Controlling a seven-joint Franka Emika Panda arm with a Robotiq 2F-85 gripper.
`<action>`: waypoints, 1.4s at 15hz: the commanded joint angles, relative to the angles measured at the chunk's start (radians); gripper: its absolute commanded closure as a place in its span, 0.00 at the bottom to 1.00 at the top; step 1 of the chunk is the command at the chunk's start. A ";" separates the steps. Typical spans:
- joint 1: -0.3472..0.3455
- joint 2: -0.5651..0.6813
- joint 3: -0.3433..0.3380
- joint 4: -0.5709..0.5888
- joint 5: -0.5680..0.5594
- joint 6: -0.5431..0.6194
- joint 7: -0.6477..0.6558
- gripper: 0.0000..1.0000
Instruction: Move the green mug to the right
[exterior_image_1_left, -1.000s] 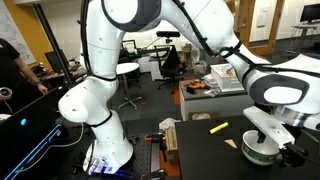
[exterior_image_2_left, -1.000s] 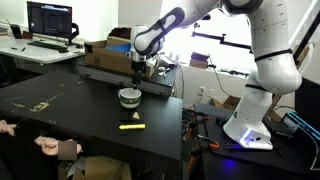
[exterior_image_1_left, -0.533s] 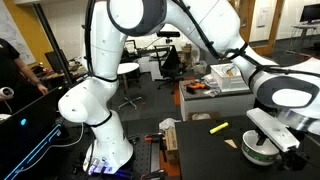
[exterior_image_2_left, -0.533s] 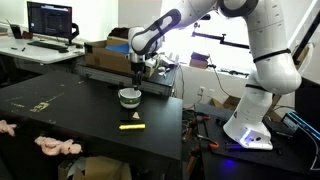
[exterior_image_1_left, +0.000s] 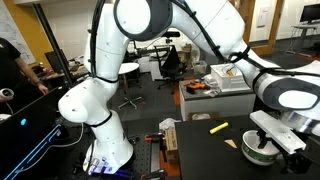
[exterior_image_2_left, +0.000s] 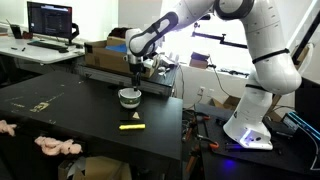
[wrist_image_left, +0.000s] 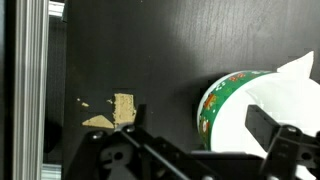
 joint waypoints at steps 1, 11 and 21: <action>-0.009 0.032 0.013 0.045 -0.012 -0.017 0.001 0.00; -0.015 0.025 0.045 0.021 0.022 0.064 0.002 0.00; -0.026 0.031 0.048 -0.027 0.020 0.201 -0.014 0.00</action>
